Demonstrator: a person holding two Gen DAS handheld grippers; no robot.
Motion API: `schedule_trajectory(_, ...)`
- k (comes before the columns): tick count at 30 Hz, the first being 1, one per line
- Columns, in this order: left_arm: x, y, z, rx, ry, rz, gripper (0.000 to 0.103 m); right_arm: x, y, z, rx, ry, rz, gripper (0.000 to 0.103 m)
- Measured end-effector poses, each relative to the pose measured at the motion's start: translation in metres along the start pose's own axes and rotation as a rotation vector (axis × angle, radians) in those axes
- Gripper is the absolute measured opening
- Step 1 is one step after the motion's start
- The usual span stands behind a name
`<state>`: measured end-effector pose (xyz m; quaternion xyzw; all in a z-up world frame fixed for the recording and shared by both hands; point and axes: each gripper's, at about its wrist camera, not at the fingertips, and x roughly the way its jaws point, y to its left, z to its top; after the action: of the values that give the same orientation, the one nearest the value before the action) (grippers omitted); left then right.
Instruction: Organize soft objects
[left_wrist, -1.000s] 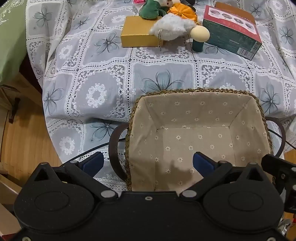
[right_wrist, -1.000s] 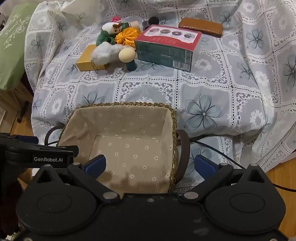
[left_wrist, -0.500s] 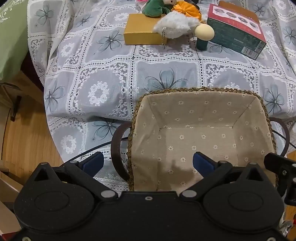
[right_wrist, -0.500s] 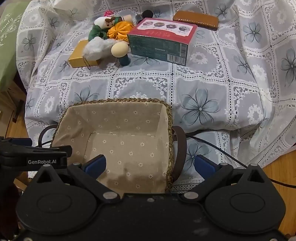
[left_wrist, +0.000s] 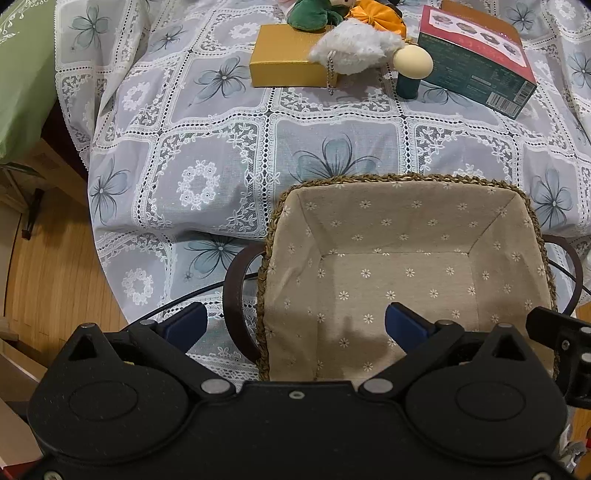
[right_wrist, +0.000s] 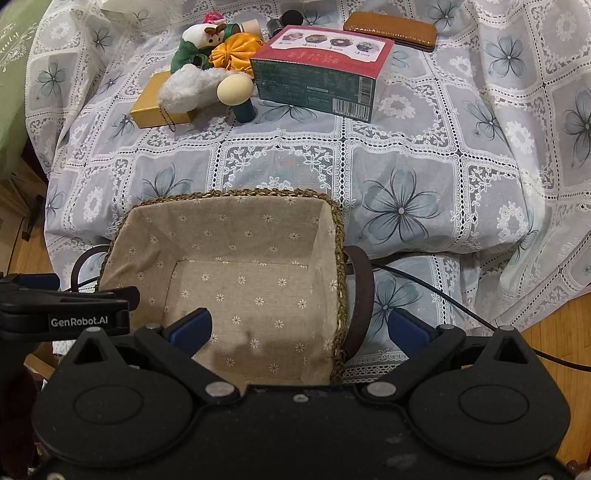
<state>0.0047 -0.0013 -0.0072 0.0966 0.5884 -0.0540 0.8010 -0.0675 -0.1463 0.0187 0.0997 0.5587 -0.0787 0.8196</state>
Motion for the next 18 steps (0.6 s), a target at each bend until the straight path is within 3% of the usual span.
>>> schedule_trajectory(18, 0.0030, 0.0020, 0.0024, -0.010, 0.001, 0.001, 0.099, 0.0077, 0.0035, 0.0005, 0.011, 0.039, -0.017, 0.102)
